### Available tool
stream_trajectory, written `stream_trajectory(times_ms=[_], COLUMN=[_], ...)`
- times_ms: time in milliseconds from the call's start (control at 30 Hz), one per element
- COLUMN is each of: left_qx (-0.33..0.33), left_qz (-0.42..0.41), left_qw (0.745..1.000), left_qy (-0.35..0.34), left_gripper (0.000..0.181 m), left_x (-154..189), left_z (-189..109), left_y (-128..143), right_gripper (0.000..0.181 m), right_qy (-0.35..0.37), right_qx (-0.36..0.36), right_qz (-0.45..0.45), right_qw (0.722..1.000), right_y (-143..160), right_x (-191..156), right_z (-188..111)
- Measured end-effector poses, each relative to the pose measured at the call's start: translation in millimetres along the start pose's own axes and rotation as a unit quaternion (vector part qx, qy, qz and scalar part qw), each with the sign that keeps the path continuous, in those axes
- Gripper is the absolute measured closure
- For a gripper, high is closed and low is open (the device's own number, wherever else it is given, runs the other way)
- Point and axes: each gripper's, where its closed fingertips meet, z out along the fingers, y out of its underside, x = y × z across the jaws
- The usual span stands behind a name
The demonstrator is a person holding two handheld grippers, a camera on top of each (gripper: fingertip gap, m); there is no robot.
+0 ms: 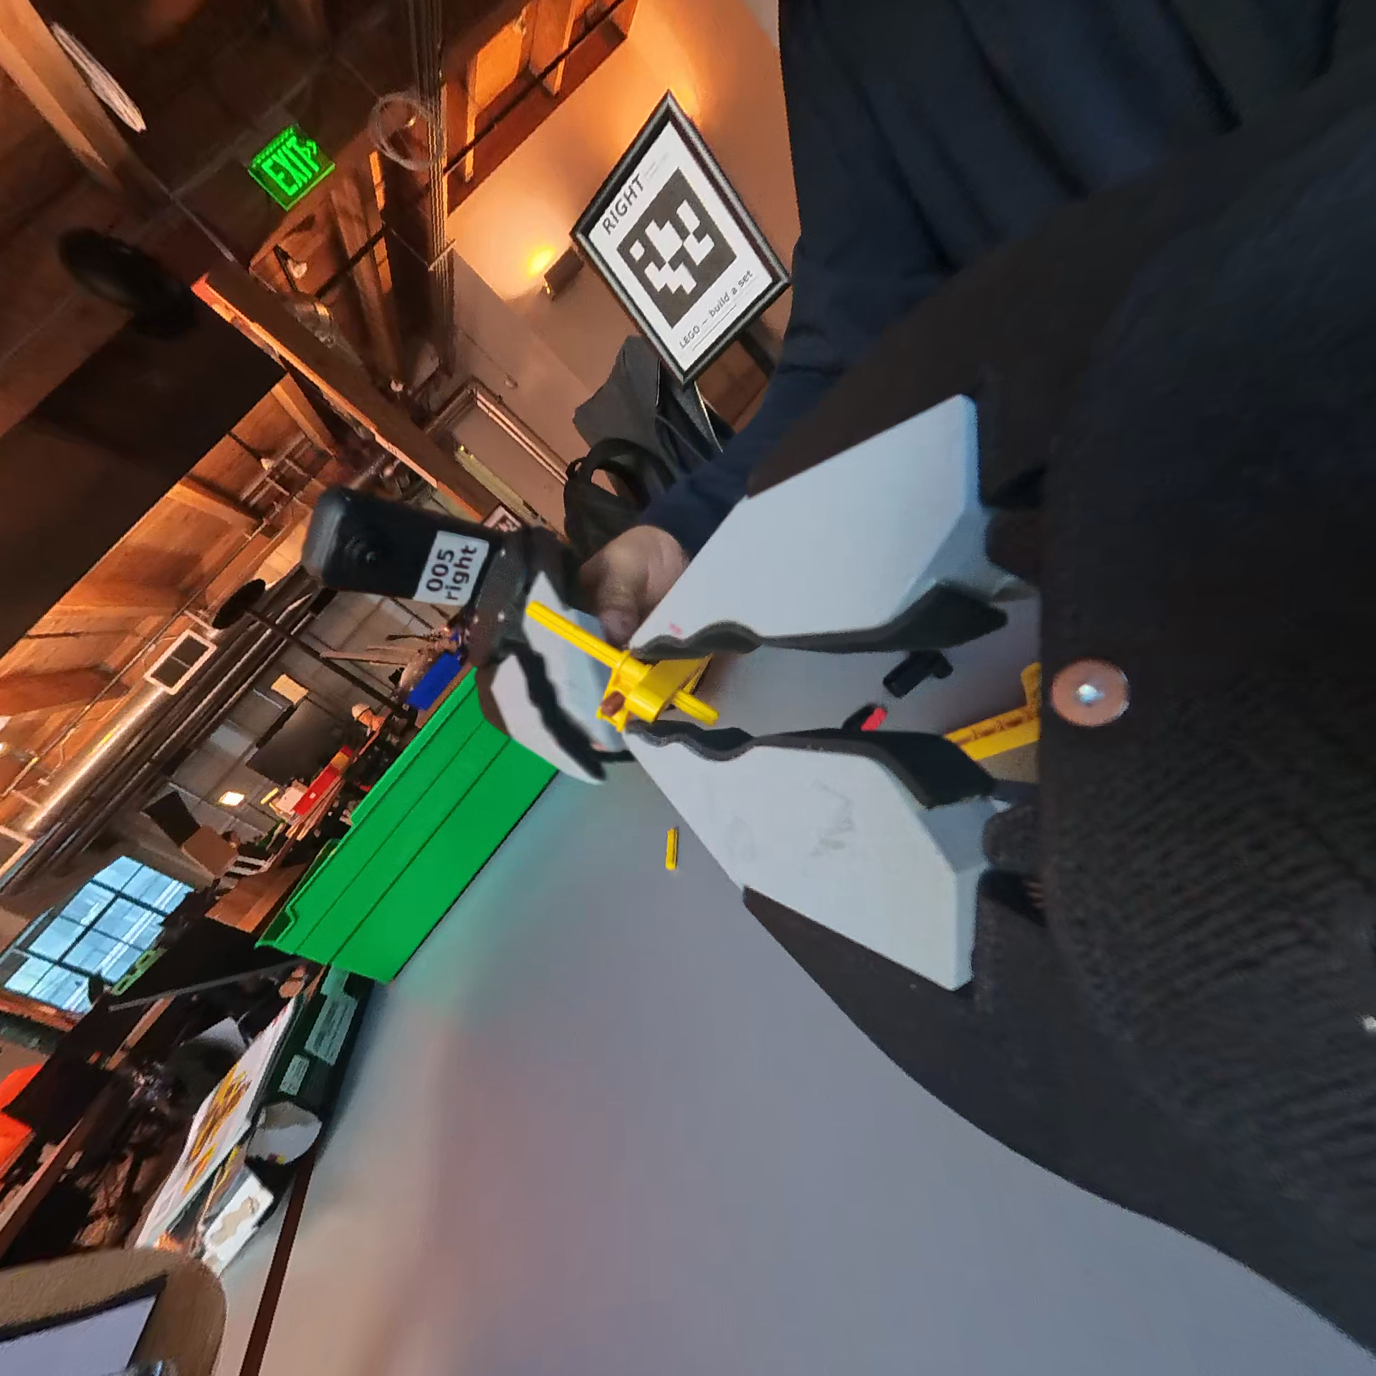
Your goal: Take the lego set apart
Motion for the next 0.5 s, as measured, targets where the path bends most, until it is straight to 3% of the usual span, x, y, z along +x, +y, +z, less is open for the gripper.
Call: stream_trajectory(times_ms=[67,200,367,500], left_qx=[0.001,0.008,0.002,0.012], left_qz=[-0.001,-0.016,-0.017,-0.027], left_qw=[1.000,1.000,1.000,1.000], left_qy=[-0.008,-0.001,0.002,0.007], left_gripper=[0.167,0.167,0.167,0.167], left_x=[-4.1,-4.9,-2.5,-1.9], left_z=[-2.4,-4.6,-2.0,-0.9], left_y=[-1.3,-3.1,-0.4,-1.3], right_gripper=[0.165,0.158,0.168,0.169], right_qy=[0.004,0.013,-0.042,-0.088], right_qx=[-0.062,-0.083,0.057,0.107], right_qz=[-0.009,-0.025,-0.063,-0.056], right_qw=[0.998,0.996,0.996,0.989], right_y=[24.0,32.2,-17.9,-33.6], right_x=[4.0,6.0,-27.2,-49.9], right_z=[7.1,11.0,-4.2,-8.4])
